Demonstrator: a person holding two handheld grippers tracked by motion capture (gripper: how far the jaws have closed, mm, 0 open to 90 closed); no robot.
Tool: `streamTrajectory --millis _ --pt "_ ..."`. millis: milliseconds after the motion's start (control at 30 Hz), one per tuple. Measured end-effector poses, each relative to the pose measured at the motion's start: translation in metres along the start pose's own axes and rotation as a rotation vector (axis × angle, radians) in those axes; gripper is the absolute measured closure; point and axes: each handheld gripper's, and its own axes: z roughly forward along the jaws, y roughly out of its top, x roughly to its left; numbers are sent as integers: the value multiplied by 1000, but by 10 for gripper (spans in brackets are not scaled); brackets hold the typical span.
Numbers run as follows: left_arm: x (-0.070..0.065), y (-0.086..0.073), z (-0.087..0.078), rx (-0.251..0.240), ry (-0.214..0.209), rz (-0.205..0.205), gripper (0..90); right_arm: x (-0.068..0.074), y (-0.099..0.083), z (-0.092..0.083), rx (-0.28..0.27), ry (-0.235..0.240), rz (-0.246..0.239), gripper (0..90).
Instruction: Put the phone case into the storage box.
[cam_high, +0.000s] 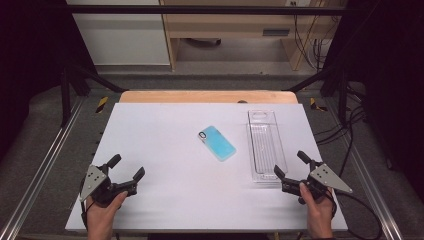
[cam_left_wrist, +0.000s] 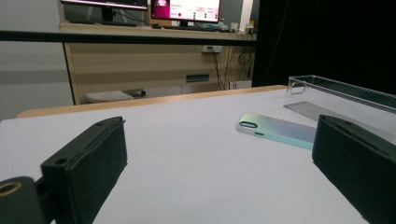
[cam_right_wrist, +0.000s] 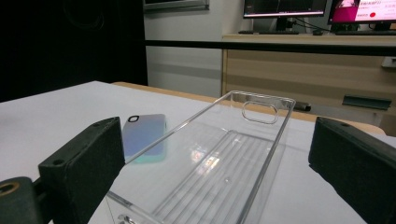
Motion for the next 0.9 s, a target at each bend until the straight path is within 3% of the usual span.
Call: streamTrajectory --millis 267,533,600,900 --pt "-2 -1 3 29 33 -13 65 2 -3 -2 18 -2 -9 38" --pt "-8 -1 6 73 4 -17 156 5 -3 -8 24 -19 -9 37" --pt "-9 -2 6 90 -6 -38 241 4 -4 -9 24 -26 1 37" --pt "-14 -2 7 148 -22 -29 529 4 -5 -9 24 -29 7 38"
